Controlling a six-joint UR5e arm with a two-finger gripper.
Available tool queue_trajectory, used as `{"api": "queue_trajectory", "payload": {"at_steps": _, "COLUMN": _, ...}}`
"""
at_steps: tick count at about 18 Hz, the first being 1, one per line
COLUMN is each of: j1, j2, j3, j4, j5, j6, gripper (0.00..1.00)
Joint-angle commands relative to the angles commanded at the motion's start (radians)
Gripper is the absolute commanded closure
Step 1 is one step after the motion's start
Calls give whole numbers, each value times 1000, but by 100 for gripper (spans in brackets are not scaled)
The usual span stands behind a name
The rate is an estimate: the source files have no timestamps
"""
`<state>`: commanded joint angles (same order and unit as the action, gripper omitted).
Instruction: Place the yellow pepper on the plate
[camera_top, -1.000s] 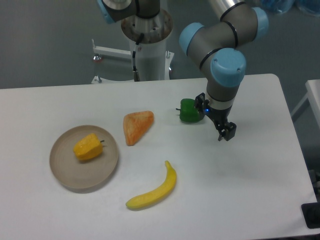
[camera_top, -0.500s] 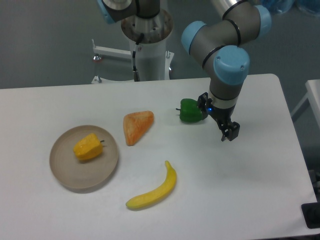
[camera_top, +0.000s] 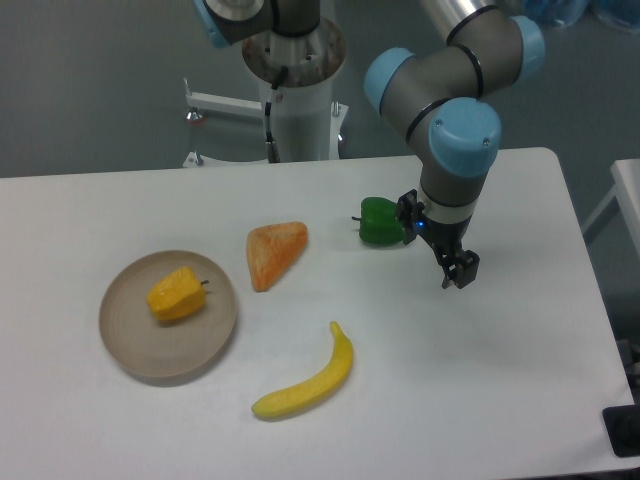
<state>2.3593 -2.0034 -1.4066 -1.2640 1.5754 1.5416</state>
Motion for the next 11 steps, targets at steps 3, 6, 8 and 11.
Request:
{"api": "queue_trajectory", "payload": {"at_steps": 3, "j1": 3, "j2": 2, "j3": 3, "j4": -2, "j5": 8, "j6": 32, "gripper": 0}}
{"api": "queue_trajectory", "payload": {"at_steps": 6, "j1": 2, "j2": 0, "j3": 5, "j4": -2, "j5": 9, "j6": 31, "gripper": 0}}
{"api": "queue_trajectory", "payload": {"at_steps": 8, "j1": 0, "j2": -3, "j3": 6, "j4": -2, "j5": 11, "j6": 28, "gripper": 0}}
{"api": "queue_trajectory", "payload": {"at_steps": 11, "j1": -3, "j2": -6, "j3": 8, "j4": -3, "j5": 11, "j6": 26, "gripper": 0}}
